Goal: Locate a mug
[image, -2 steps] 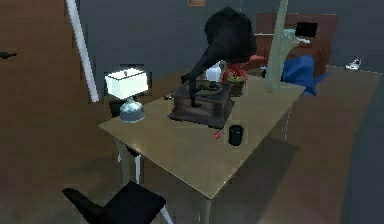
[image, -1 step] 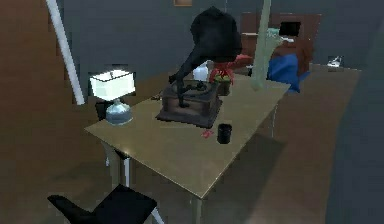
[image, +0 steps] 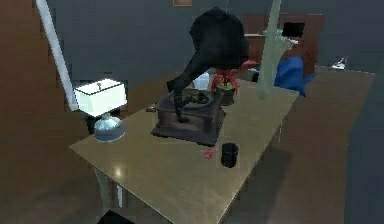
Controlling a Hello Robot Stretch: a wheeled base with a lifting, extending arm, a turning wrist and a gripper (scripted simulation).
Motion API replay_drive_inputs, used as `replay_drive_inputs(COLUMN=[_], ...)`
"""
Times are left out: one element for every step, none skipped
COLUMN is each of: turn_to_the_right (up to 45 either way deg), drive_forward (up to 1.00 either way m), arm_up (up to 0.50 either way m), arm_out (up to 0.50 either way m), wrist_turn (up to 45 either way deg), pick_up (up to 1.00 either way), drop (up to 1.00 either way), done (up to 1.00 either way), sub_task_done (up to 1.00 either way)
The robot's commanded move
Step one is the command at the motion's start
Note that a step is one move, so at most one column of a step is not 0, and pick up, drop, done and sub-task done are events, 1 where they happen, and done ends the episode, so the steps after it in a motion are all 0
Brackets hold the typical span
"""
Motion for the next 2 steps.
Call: replay_drive_inputs(turn_to_the_right=[12.0,0.0], drive_forward=[0.0,0.0], arm_up=[0.0,0.0], arm_out=[0.0,0.0], wrist_turn=[0.0,0.0], pick_up=[0.0,0.0], drop=[0.0,0.0], done=[0.0,1.0], sub_task_done=[0.0,0.0])
